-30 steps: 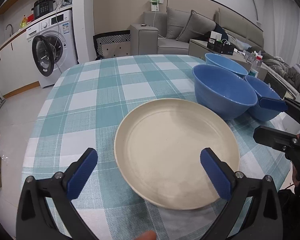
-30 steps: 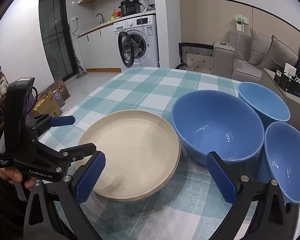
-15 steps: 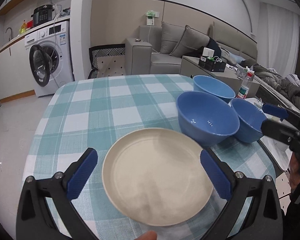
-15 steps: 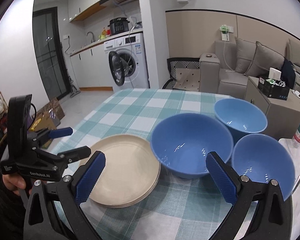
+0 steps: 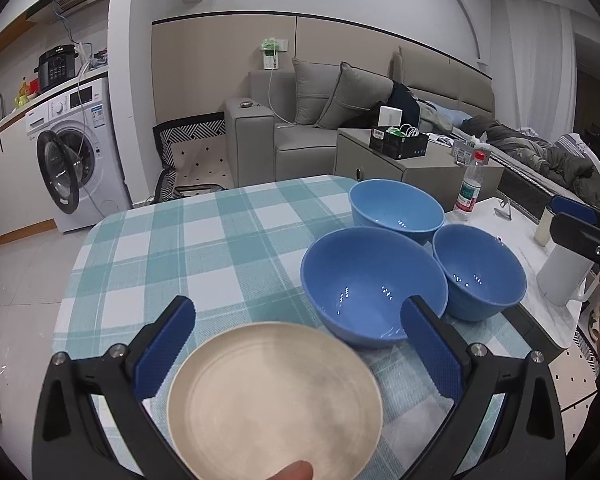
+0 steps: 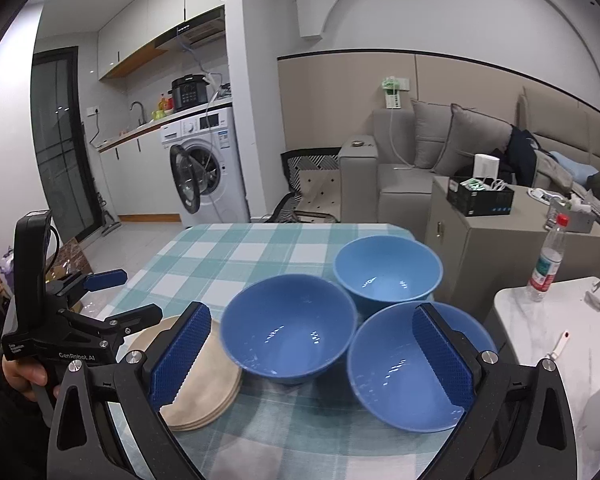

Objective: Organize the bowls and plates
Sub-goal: 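Move both grippers toward the rim of the largest blue bowl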

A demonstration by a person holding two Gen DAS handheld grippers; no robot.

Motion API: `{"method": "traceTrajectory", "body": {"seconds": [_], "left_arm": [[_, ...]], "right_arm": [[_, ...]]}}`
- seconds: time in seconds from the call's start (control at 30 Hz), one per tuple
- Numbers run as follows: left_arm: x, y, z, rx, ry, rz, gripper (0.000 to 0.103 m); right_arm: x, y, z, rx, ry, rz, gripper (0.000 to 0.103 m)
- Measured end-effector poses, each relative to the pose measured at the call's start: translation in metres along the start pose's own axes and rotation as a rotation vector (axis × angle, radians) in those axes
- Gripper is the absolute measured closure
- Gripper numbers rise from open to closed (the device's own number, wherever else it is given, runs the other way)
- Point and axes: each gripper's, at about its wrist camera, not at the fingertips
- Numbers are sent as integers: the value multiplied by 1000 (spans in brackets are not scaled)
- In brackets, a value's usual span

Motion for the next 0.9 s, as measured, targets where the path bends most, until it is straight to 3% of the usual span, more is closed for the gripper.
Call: {"method": "traceTrajectory", "body": {"seconds": [0.37, 0.9], "left_arm": [[-28, -15, 34, -1, 17, -22, 0], [-61, -38, 73, -2, 19, -7, 0]], "right_arm": [[-9, -47, -2, 46, 4, 41, 1], [-28, -93, 35, 94, 45, 93, 1]]}}
Point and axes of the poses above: each gripper's, at about its wrist camera, not at the fingertips, and z roughly the way its jaws point, y to its left, x to its underside, and after that the axes turned 10 degrees about -z, right-handed
